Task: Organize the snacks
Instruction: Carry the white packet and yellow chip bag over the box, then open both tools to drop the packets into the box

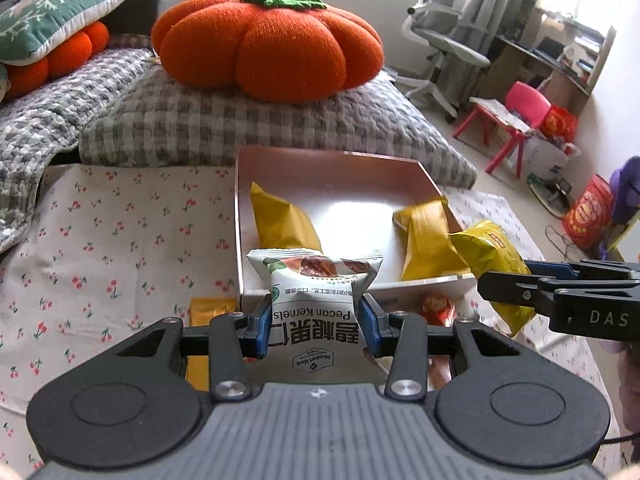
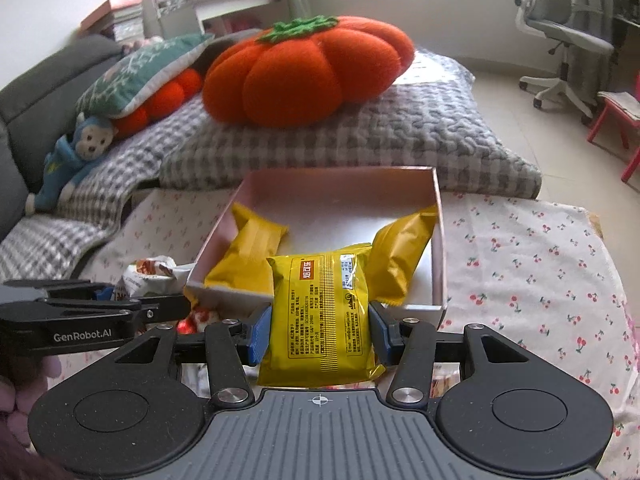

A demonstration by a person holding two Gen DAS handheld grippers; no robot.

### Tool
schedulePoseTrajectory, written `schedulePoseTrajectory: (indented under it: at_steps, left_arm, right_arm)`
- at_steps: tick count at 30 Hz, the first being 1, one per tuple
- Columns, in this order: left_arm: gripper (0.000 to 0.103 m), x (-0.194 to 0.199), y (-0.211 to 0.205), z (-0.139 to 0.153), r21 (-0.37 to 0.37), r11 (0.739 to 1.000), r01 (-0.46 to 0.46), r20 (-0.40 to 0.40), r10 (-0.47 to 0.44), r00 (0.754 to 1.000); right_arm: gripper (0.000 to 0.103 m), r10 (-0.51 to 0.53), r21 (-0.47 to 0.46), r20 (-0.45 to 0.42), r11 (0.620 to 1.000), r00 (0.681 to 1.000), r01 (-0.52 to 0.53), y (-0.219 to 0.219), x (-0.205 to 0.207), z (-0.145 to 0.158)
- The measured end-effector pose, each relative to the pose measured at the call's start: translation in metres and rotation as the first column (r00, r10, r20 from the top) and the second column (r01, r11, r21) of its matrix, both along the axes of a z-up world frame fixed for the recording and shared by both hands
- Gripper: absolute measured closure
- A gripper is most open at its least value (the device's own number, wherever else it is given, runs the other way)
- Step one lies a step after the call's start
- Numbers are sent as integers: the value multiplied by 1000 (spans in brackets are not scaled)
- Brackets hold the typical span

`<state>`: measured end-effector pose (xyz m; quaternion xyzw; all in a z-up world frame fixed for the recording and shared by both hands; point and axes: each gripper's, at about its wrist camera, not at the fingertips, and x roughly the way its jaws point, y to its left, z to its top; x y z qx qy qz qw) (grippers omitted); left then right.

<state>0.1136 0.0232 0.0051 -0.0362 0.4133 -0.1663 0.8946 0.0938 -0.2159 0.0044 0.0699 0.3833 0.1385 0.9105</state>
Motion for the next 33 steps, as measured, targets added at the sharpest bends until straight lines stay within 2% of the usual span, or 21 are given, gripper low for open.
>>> schedulePoseTrajectory:
  at_steps: [7, 13, 18, 28, 33]
  left_arm:
    - [63, 24, -23, -10, -33, 999, -22, 13, 22, 1000]
    - [63, 37, -46, -20, -35, 999, -5, 46, 6, 999]
    - [63, 47, -55, -28, -34, 999, -20, 43, 21, 999]
    - [63, 49, -75, -41, 45, 999, 14, 69, -17, 997]
    - [63, 53, -76, -47, 56, 998, 20, 59, -23, 998]
  right_arm:
    - [54, -61, 55, 21, 997, 998, 59, -12, 26, -1]
    - [54, -109, 127, 37, 986, 993, 104, -29, 52, -5]
    - [54, -133, 176, 8, 976, 991, 129, -38, 71, -17]
    - [54, -120, 153, -3, 981, 993, 119, -26, 95, -33]
    - [54, -94, 117, 4, 989, 996, 93, -16, 107, -40]
